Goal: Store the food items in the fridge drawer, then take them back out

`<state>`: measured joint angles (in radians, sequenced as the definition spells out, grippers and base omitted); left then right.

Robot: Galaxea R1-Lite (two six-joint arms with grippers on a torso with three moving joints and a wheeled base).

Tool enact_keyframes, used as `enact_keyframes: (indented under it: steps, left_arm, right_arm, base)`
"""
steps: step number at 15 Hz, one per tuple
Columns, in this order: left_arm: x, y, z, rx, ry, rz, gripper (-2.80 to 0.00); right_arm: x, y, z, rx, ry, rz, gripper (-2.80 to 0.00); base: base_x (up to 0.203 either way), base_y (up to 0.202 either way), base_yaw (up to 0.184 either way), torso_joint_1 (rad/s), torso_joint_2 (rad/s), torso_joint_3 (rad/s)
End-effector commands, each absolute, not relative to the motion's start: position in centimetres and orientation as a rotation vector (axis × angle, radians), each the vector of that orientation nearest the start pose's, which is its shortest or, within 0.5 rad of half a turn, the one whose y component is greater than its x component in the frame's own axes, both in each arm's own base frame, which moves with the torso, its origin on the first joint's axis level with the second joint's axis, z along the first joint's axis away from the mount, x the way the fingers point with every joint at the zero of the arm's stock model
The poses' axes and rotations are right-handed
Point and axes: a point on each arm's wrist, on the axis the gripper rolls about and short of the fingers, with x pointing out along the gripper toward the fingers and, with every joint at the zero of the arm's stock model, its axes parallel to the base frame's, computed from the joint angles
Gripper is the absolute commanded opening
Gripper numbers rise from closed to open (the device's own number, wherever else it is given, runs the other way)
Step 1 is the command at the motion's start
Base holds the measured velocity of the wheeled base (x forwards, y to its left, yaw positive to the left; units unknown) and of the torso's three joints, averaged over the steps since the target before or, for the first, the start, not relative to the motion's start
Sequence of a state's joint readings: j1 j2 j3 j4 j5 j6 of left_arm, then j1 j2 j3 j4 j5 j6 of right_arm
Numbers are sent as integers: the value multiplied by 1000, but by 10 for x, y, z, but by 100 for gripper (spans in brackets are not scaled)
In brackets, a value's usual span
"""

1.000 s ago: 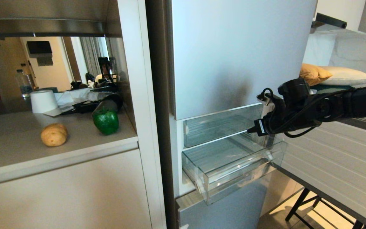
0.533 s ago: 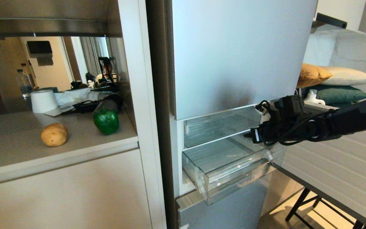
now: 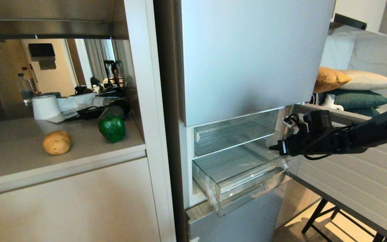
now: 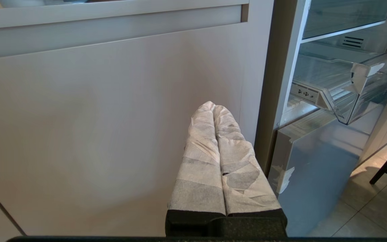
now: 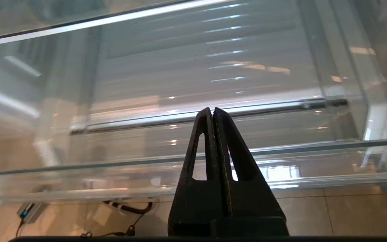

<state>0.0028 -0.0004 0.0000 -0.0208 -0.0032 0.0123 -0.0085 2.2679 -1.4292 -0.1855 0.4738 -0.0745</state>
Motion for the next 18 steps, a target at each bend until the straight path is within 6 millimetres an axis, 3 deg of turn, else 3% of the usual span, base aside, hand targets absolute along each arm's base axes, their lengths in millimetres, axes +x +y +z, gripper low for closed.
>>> enact_keyframes:
  steps: [1,8,18]
  left_arm:
    - [-22,0,75,12,-12,0,-280]
    - [-22,0,75,12,-12,0,-280]
    - [-22,0,75,12,-12,0,-280]
  right_arm:
    - [453,3,74,96,643,468,-280]
    - [481,-2,52,87,635,457,-280]
    - [465,-6,52,83,772,472,-280]
  base:
    - [0,0,0,0,0,0]
    - [0,0,0,0,0,0]
    - [0,0,0,0,0,0]
